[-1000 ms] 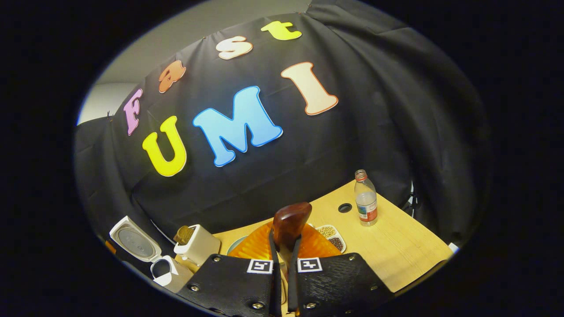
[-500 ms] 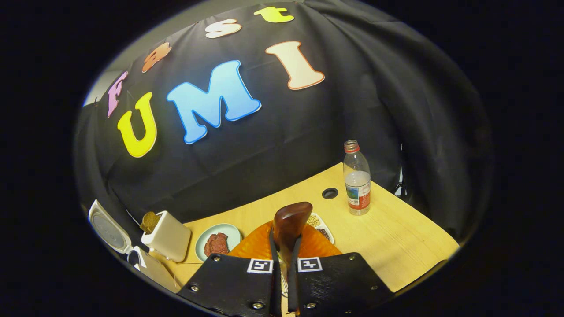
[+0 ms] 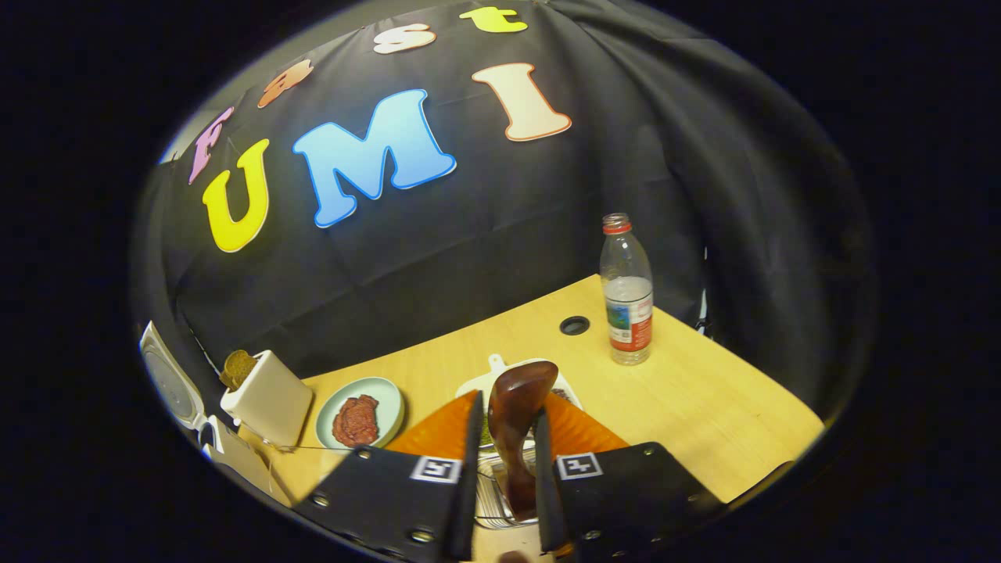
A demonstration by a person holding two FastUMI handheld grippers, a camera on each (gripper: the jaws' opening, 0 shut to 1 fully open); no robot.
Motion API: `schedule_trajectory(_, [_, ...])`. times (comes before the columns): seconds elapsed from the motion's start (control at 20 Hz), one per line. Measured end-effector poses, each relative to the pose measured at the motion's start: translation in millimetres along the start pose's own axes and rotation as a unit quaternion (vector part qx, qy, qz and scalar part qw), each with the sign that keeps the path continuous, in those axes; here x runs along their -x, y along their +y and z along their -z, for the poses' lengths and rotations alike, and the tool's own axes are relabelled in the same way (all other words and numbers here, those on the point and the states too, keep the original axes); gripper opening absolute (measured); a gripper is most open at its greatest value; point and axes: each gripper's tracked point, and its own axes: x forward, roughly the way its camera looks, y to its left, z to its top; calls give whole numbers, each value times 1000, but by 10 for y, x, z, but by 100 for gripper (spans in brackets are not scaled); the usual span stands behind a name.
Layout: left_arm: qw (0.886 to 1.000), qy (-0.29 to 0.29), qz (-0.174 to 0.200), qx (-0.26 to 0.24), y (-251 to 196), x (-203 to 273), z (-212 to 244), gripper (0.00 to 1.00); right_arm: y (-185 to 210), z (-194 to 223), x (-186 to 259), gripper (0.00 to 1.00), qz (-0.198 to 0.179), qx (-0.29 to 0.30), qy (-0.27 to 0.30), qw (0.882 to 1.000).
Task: Close the left gripper, press the button to open the rice cooker; take a wooden spoon from the chopstick holder with the right hand, scoop a spoonful of rice and pour it into the rice cooker, then put the wooden spoon back into the chopstick holder.
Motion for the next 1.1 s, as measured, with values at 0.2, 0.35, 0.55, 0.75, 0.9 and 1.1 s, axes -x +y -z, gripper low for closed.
schedule_trajectory(0.2, [1000, 1, 2, 16, 21, -113, 14, 95, -306, -262, 424, 97, 46, 39, -27, 998])
schedule_trajectory(0.35, [1000, -11, 3, 19, 80, -198, -80, 95, -233, -567, 844, 96, 32, 84, -59, 994])
schedule_trajectory(0.55, [1000, -19, 2, 8, 195, -330, -173, 96, 135, -1046, 1457, 96, -17, 114, -109, 987])
schedule_trajectory(0.75, [999, -22, -21, 11, 515, -480, -282, 95, 627, -1318, 1875, 96, -83, 132, -141, 978])
schedule_trajectory(0.9, [998, -30, -57, 27, 928, -535, -453, 96, 864, -1397, 2080, 96, -116, 141, -149, 972])
schedule_trajectory(1.1, [993, -43, -104, 26, 1555, -534, -686, 95, 1106, -1359, 2127, 96, -146, 134, -141, 970])
